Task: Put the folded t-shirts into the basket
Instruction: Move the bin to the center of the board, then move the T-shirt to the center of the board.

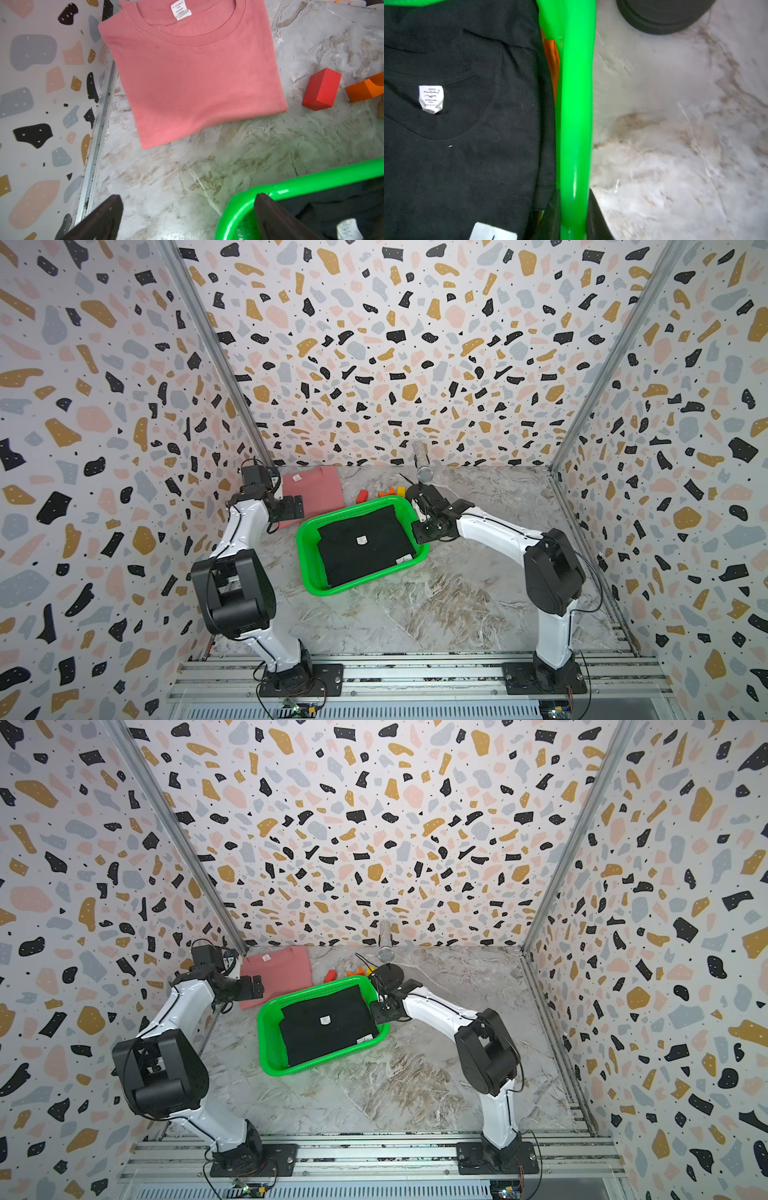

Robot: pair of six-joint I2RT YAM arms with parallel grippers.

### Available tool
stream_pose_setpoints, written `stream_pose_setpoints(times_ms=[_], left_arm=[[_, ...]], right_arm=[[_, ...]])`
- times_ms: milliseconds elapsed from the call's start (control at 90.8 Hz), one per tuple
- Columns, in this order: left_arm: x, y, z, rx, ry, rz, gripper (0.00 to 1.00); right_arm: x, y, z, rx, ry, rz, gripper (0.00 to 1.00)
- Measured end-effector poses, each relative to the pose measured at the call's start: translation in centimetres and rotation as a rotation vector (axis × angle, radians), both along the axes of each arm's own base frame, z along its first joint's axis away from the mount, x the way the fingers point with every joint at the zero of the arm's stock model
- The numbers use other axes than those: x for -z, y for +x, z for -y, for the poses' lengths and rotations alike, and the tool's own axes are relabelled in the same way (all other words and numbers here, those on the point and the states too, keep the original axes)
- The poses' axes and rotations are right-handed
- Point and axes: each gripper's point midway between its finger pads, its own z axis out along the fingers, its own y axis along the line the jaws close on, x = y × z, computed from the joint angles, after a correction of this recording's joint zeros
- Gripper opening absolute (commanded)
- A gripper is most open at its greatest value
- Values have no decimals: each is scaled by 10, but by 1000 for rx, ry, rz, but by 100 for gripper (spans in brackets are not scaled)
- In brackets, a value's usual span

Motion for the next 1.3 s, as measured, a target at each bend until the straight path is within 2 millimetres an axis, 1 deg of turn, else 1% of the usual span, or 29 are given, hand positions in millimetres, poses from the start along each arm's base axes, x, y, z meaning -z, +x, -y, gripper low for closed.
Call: stream_pose_setpoints(times_ms=[154,253,385,496,573,606,672,716,826,870,936,1046,1156,1299], left_arm=[[11,8,-1,-4,-20,-23,100],[17,20,-3,-10,-32,-29,100],[25,41,-8,-15,-39,-29,100],[35,58,-11,-15,-28,-37,100],[41,73,-11,-7,-14,-39,100],[44,79,-10,-1,-4,-41,100],[47,92,-7,11,11,-39,100],[51,101,-7,14,23,-40,100],[63,116,-5,17,35,-54,100],[70,118,-4,18,35,-68,100],[82,115,-4,16,30,-96,100],[100,106,-3,17,17,-157,100],[106,99,-1,19,8,-191,100],[111,90,1,20,0,-228,100]], right_arm=[[-11,-26,36,33,-11,-3,5],[-13,-42,61,65,-53,-11,5],[-4,-63,97,122,-94,-35,5],[9,-83,135,190,-123,-86,5],[10,-91,161,246,-137,-102,7],[9,-93,171,270,-140,-104,10],[5,-94,191,320,-144,-102,23],[1,-93,204,355,-151,-97,30],[0,-92,231,414,-208,-93,43],[1,-93,235,421,-223,-95,46],[0,-94,236,418,-229,-97,49],[-10,-94,235,410,-209,-66,51],[-37,-88,227,395,-141,7,51],[-88,-68,207,357,3,143,51]])
